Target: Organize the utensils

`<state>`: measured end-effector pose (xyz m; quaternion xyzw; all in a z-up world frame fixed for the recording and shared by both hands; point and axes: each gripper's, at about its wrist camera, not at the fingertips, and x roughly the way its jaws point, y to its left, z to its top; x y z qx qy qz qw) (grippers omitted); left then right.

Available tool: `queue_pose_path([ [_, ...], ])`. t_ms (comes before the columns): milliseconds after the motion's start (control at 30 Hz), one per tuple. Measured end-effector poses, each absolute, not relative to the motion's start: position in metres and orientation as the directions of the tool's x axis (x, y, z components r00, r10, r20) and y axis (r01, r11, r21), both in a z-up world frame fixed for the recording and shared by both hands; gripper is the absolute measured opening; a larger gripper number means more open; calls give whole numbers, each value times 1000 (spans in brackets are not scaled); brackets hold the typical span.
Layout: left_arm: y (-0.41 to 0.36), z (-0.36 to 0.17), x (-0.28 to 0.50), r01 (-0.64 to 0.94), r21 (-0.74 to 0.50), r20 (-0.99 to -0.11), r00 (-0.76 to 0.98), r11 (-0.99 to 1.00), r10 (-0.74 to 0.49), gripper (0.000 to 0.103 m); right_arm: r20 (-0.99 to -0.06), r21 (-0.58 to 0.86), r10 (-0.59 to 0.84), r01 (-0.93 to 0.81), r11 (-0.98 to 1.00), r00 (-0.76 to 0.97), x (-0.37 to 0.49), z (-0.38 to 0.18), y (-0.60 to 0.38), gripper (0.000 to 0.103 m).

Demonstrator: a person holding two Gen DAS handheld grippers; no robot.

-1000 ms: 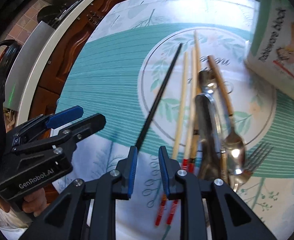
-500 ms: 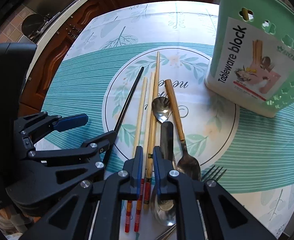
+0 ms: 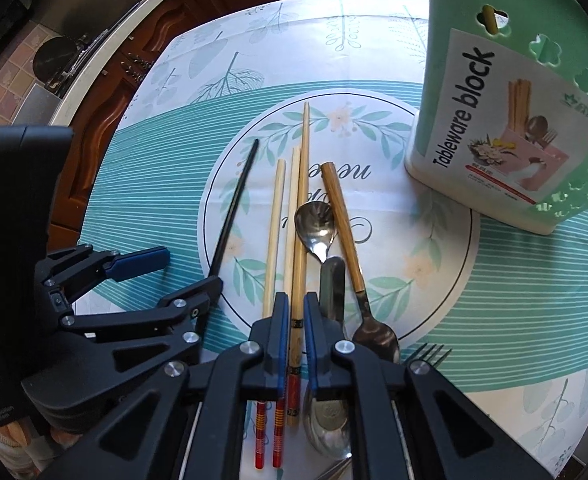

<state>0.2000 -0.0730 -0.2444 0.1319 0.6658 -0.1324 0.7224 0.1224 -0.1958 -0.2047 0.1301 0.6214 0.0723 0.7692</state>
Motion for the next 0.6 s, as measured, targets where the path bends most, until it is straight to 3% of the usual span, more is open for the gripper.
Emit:
queue_pose_path([
  [67, -71, -243, 200, 371, 14, -998, 67, 928, -11, 32, -942, 285, 267, 65, 956, 202, 128, -207, -195, 7],
  [133, -67, -243, 201, 371, 15, -998, 55, 928, -7, 29, -948, 275, 257, 77, 958, 187, 133, -209, -194, 7],
  [600, -41, -233, 197, 327, -30, -999, 5, 945, -34, 28, -983, 164, 153, 112, 980, 101, 162, -218, -182, 7],
])
